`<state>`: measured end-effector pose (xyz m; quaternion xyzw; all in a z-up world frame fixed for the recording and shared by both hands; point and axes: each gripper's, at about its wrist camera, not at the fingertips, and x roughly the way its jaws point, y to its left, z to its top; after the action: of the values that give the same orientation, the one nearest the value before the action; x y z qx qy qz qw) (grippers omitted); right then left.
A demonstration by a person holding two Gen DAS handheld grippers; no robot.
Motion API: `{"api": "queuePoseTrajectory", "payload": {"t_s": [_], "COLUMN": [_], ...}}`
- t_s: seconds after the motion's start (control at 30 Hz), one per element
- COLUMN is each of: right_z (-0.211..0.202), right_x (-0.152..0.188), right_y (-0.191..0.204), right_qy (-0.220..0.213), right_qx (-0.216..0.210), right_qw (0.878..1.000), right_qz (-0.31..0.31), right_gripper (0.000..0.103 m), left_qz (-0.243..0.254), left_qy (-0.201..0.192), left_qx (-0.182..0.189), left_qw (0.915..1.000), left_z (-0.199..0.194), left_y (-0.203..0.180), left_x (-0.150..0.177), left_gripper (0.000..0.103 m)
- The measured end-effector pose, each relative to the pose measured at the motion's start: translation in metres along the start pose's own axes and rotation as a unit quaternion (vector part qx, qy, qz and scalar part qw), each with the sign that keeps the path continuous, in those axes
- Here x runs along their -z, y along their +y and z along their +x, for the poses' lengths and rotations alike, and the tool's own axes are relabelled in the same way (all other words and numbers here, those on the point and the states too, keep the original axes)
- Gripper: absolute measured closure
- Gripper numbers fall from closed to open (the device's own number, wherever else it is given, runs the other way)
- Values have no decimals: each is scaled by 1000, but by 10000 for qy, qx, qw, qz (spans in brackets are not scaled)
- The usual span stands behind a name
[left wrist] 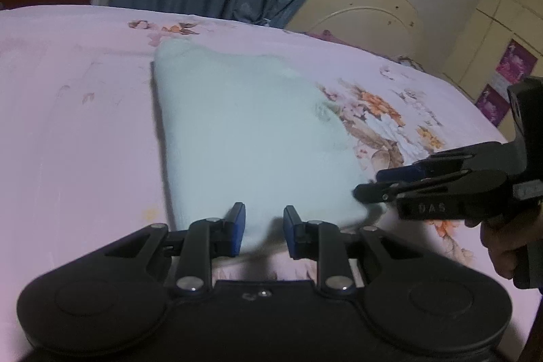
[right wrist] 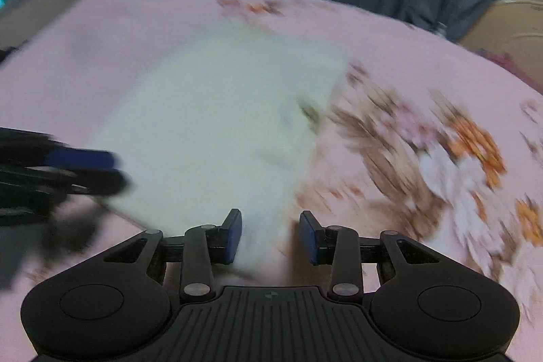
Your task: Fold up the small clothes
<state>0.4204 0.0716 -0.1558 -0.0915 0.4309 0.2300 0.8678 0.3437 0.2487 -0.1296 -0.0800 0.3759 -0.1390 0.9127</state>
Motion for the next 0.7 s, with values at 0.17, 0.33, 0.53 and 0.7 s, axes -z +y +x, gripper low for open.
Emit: {"api": "queuePoseTrajectory", "payload": {"t_s": [0.17, 0.33, 0.53, 0.7], "right_z": [-18, -55, -106, -147], "right_x": [6, 22, 48, 80], "right_y": [4, -6, -7, -3], "right_qy": [-259, -568, -766, -1160], "right_qx": [398, 201, 22, 350], "right_qw": [9987, 9961, 9938, 9890], "right_qz": [183, 648, 800, 853], "right_gripper": [66, 65, 65, 0], "left_qz": [-40, -108, -54, 15], "left_qy": [-90, -171, -334, -621], "left_qx": [-334, -503, -770, -1164], "left_qw": [9994, 9985, 9965, 9913], "left_z": [-15, -37, -68, -96], "left_y": [-11, -23, -50, -81], "left_x": [6, 18, 35, 53], "left_gripper": [79, 76, 48, 3]}}
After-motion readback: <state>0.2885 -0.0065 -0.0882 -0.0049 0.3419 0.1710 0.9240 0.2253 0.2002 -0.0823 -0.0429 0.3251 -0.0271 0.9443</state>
